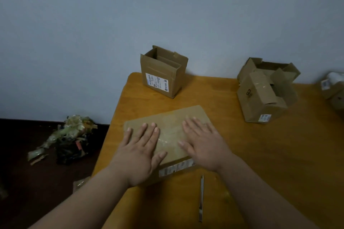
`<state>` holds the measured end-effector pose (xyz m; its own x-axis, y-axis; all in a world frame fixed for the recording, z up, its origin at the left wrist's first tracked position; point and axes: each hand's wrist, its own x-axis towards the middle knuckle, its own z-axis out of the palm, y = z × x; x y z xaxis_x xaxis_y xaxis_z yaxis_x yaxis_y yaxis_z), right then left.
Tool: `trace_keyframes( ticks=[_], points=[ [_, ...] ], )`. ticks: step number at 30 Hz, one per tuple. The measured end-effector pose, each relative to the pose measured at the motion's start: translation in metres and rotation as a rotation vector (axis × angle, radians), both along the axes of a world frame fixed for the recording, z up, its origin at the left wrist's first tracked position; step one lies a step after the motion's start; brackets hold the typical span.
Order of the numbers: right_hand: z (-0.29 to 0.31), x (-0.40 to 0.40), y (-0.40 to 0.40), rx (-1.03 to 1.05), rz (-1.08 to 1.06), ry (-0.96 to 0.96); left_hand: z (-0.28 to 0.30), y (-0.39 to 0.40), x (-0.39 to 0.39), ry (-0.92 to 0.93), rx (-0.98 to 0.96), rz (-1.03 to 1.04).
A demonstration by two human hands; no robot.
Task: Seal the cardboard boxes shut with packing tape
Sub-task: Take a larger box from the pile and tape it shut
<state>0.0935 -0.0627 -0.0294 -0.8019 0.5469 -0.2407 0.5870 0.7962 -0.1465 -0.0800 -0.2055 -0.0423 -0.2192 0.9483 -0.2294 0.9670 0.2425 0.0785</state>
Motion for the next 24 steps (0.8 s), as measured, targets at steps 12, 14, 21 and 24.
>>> trace_keyframes(
  ticks=[12,14,21,24],
  points=[
    [-0.003,-0.002,0.024,-0.805,-1.019,0.58,-0.009,-0.008,-0.016,-1.443,0.333,1.167],
    [-0.002,-0.001,0.026,-0.87,-1.038,0.65,-0.006,-0.007,-0.016,-1.449,0.315,1.135],
    [-0.009,0.0,0.029,-0.95,-1.111,0.608,0.004,-0.007,-0.025,-1.529,0.282,1.201],
    [-0.009,0.005,0.027,-1.043,-1.086,0.599,0.006,-0.002,-0.031,-1.585,0.329,1.287]
  ],
)
